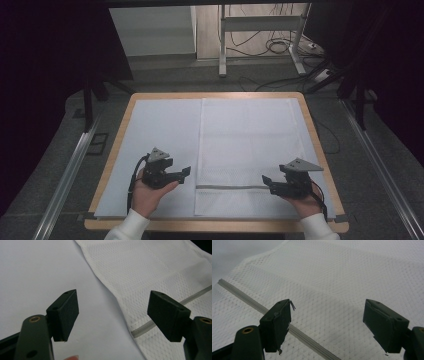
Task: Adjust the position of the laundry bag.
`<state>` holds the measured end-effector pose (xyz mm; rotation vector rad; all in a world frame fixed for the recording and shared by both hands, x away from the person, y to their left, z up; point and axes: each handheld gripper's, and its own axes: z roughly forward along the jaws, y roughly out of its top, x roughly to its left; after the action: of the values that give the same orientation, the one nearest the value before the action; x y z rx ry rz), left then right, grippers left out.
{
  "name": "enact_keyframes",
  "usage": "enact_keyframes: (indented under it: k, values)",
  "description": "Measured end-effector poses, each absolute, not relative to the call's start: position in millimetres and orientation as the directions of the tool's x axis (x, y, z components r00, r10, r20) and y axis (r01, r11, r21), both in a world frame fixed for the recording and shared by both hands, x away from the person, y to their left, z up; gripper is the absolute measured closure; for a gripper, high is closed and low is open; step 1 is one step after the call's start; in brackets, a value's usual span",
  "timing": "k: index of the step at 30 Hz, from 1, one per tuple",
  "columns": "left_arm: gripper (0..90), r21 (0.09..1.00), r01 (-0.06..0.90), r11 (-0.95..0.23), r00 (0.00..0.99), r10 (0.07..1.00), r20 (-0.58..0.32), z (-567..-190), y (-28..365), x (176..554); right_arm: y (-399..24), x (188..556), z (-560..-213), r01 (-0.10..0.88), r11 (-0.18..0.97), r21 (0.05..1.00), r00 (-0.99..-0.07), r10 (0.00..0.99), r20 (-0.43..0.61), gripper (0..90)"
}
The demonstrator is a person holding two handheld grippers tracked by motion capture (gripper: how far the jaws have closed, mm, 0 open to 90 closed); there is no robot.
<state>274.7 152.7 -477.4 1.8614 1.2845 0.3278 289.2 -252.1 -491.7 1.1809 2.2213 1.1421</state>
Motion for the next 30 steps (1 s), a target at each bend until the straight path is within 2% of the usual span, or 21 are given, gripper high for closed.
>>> enact_keyframes:
  k: [17, 30]
  values:
    - [25.9, 0.695, 0.703, -0.152, 0.445, 0.856, -0.262, -497, 136, 288, -252, 289, -492, 0.522, 0.31, 0.795, -0.562, 0.826, 0.046, 21.8]
    - [30.3, 0.655, 0.737, -0.165, 0.439, 0.854, -0.279, -508, 120, 301, -251, 290, -493, 0.525, 0.318, 0.79, -0.56, 0.828, 0.038, 21.8]
